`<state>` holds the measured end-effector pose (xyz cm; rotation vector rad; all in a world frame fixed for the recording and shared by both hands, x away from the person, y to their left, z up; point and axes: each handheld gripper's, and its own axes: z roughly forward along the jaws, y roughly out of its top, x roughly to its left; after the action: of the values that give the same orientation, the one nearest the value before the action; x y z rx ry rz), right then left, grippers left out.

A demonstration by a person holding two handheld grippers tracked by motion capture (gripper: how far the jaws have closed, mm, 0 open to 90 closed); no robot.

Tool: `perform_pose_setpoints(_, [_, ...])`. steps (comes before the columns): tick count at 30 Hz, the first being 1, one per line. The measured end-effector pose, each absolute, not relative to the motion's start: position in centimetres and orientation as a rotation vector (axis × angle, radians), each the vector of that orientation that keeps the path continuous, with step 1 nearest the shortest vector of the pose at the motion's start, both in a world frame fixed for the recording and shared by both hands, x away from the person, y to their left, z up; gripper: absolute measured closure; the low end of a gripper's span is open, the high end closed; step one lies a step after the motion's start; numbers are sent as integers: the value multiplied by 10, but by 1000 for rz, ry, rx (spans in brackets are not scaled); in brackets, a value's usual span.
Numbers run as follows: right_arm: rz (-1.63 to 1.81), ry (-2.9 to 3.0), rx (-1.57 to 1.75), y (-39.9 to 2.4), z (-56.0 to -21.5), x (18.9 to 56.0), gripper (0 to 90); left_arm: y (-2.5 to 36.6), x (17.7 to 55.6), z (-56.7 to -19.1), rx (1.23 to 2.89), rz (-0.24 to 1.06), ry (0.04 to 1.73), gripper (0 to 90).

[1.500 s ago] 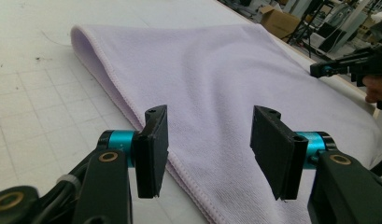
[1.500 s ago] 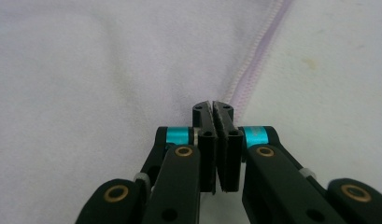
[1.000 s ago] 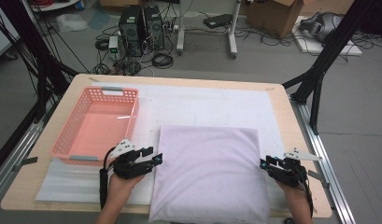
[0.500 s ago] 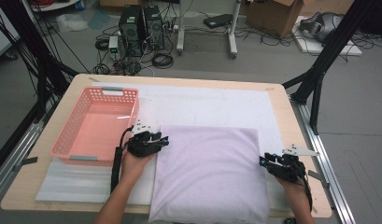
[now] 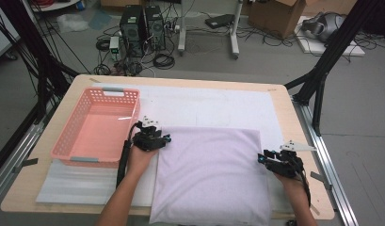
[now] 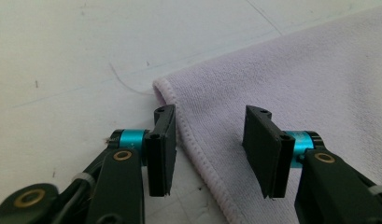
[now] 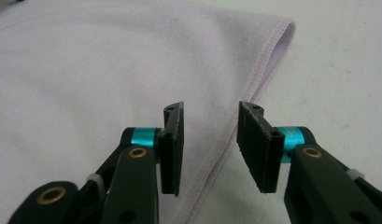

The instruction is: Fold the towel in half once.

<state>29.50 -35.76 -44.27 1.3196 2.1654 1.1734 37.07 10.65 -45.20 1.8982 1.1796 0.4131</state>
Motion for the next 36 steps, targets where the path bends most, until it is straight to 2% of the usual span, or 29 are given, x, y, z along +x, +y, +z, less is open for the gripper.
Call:
perform_pose_setpoints(3, [1137, 2155, 1345, -355, -444, 306, 517, 107, 371, -452, 1898, 416, 1184, 566])
perform_pose_setpoints(8, [1064, 2169, 1371, -353, -449, 325, 490, 106, 371, -452, 1904, 440, 1190, 668])
perform_pose_setpoints(9, [1063, 2168, 1375, -353, -449, 328, 496, 106, 371, -452, 1907, 429, 1177, 695])
perform_pose_setpoints(11, [1058, 2159, 1370, -352, -450, 332, 515, 103, 369, -452, 1928, 432, 1141, 817])
perform_pose_setpoints(14, [1071, 2143, 1385, -353, -451, 335, 545, 103, 370, -452, 1915, 413, 1155, 831])
perform_pose_setpoints(20, [1065, 2145, 1395, -348, -450, 351, 520, 102, 371, -452, 1868, 383, 1221, 848])
perform_pose_setpoints(22, [1037, 2145, 1383, -343, -449, 356, 568, 101, 371, -452, 1854, 381, 1238, 852])
perform_pose_setpoints(25, [1062, 2175, 1355, -339, -449, 357, 829, 101, 370, -452, 1852, 381, 1243, 856])
perform_pose_setpoints(28, [1051, 2197, 1322, -336, -448, 355, 858, 102, 371, -452, 1851, 353, 1222, 860])
perform_pose_setpoints(36, [1176, 2178, 1319, -357, -445, 362, 865, 104, 377, -443, 1779, 339, 1116, 861])
